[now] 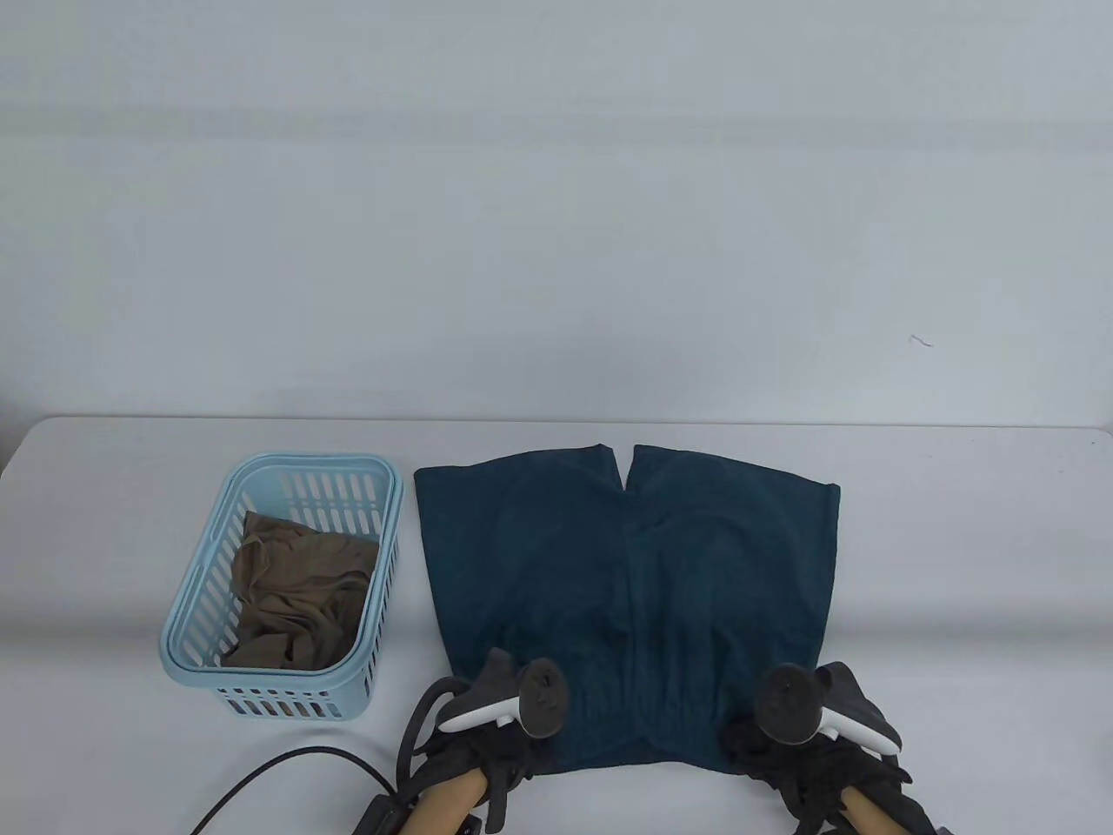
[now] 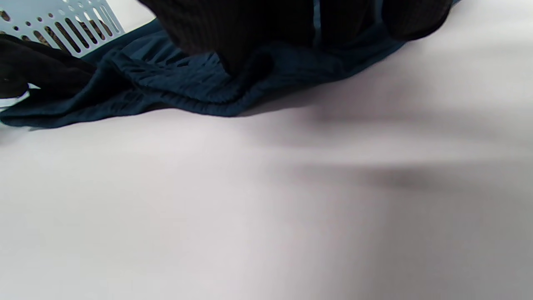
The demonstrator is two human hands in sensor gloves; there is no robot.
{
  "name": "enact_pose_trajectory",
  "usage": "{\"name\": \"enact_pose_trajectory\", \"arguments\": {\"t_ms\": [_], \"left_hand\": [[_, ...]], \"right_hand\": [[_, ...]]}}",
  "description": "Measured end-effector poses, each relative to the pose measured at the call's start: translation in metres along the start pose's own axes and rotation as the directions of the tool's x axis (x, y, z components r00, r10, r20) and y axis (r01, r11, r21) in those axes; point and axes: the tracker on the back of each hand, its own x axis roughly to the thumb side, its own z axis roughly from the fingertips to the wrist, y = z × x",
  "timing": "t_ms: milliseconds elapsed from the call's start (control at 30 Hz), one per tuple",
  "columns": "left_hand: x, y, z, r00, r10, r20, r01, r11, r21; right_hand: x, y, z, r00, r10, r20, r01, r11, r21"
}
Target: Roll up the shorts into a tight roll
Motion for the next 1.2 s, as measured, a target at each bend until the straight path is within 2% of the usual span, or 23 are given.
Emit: {"name": "enact_pose_trajectory", "arguments": {"t_ms": [167, 333, 367, 433, 500, 567, 633, 700, 867, 1033, 1200], "left_hand": [[0.004, -0.001, 0.003, 1.000, -0.023, 0.003, 0.023, 1.000, 0.017], [0.000, 0.000, 0.003, 1.000, 0.019, 0.024, -0.020, 0.999, 0.044], [-0.001, 0.001, 0.004, 0.999, 0.023, 0.030, -0.024, 0.999, 0.044], [-0.002, 0.006, 0.009, 0.999, 0.034, 0.032, -0.037, 0.995, 0.092], [-0.002, 0.022, 0.018, 0.998, 0.042, 0.051, -0.052, 0.974, 0.222], [0.000, 0.039, 0.022, 0.995, 0.071, 0.067, -0.089, 0.941, 0.328], [0.004, 0.059, 0.020, 0.992, 0.094, 0.081, -0.118, 0.910, 0.396], [0.009, 0.080, 0.010, 0.993, 0.092, 0.068, -0.112, 0.898, 0.425], [0.028, 0.112, -0.037, 0.998, 0.044, 0.041, -0.056, 0.930, 0.364], [0.040, 0.117, -0.089, 1.000, 0.004, 0.010, -0.006, 0.966, 0.259], [0.029, 0.113, -0.131, 0.997, 0.059, -0.050, -0.049, 0.983, 0.176]], "right_hand": [[0.001, 0.001, 0.002, 1.000, -0.020, -0.005, 0.020, 1.000, 0.018], [0.001, 0.000, 0.002, 0.999, -0.038, 0.003, 0.038, 0.999, 0.005], [0.002, -0.001, 0.004, 0.999, -0.038, 0.003, 0.038, 0.999, -0.025], [0.006, -0.005, 0.009, 1.000, -0.006, 0.015, 0.009, 0.974, -0.225], [0.016, -0.016, 0.016, 0.997, 0.054, 0.053, -0.029, 0.915, -0.402], [0.031, -0.025, 0.019, 0.995, 0.035, 0.095, 0.013, 0.889, -0.458], [0.047, -0.027, 0.015, 0.991, -0.017, 0.134, 0.072, 0.907, -0.415], [0.066, -0.022, 0.006, 0.984, -0.061, 0.165, 0.112, 0.941, -0.318], [0.106, 0.002, -0.017, 0.988, 0.033, 0.150, -0.001, 0.977, -0.211], [0.121, 0.026, -0.033, 0.987, 0.051, 0.152, -0.040, 0.996, -0.075], [0.121, 0.038, -0.040, 0.986, 0.096, 0.133, -0.093, 0.995, -0.035]]}}
